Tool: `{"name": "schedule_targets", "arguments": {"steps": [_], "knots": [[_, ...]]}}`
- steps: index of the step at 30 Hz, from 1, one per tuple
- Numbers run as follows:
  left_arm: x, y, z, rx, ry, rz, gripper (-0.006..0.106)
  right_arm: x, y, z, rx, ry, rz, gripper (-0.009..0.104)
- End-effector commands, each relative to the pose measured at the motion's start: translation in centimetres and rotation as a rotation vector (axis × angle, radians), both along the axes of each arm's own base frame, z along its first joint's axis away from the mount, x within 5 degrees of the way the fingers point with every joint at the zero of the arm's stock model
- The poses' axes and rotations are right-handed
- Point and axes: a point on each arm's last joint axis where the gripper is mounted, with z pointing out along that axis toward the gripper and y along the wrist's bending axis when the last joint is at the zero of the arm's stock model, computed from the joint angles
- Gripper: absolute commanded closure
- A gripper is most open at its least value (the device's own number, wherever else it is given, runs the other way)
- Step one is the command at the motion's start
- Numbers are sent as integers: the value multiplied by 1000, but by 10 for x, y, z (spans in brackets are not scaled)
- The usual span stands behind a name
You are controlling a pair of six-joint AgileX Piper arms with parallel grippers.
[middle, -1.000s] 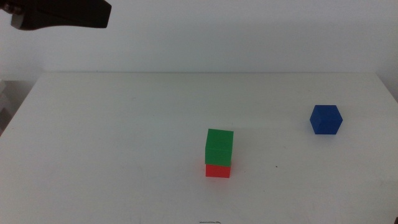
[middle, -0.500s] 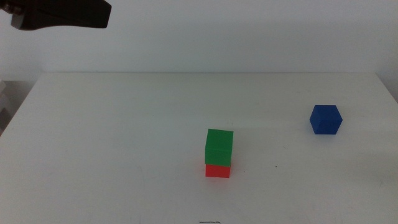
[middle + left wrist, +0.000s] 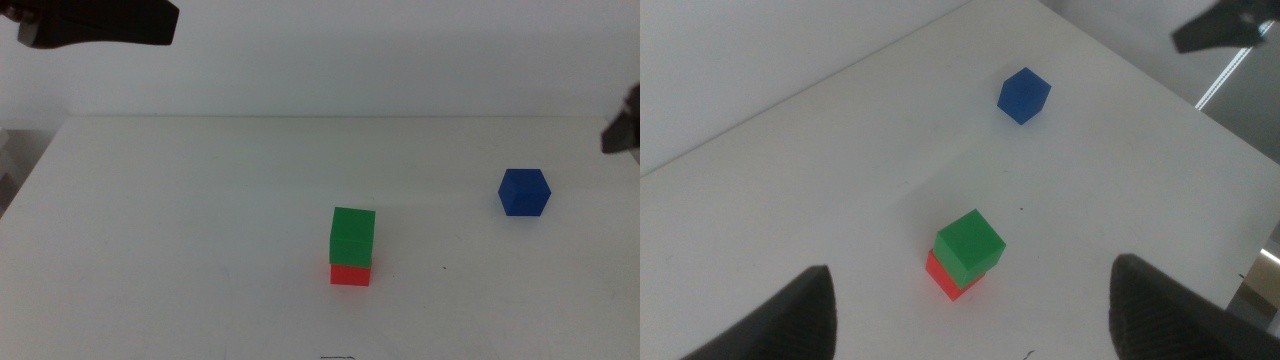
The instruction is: Stack red cubes first, then green, then blue cubes in a specific spot.
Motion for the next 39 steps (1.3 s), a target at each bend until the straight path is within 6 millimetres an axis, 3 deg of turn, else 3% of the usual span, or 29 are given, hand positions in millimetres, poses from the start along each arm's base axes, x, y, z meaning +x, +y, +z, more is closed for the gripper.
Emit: {"name": "schedule_targets", "arguments": {"steps": [1, 7, 11, 18, 23, 28, 30, 39], "knots": [[-13, -4, 11, -45, -19, -43, 7, 21, -1, 18, -9, -16, -2, 6], [-13, -4, 11, -45, -19, -43, 7, 66, 3, 4, -3, 153, 11, 6], [-13, -4, 11, -45, -19, -43, 7, 100, 4, -5, 2, 175, 12, 6], [-13, -4, 11, -45, -19, -43, 7, 140, 7, -11, -4, 210, 17, 6], [-13, -4, 11, -45, -19, -43, 7, 167, 5, -36, -42, 251, 10, 6], [-13, -4, 11, -45, -19, -43, 7, 188, -1, -68, -122, 289, -5, 6], [-13, -4, 11, -45, -19, -43, 7, 199, -1, -90, -129, 310, -3, 6], [-13, -4, 11, -45, -19, -43, 7, 209, 2, -102, -107, 284, 26, 6]]}}
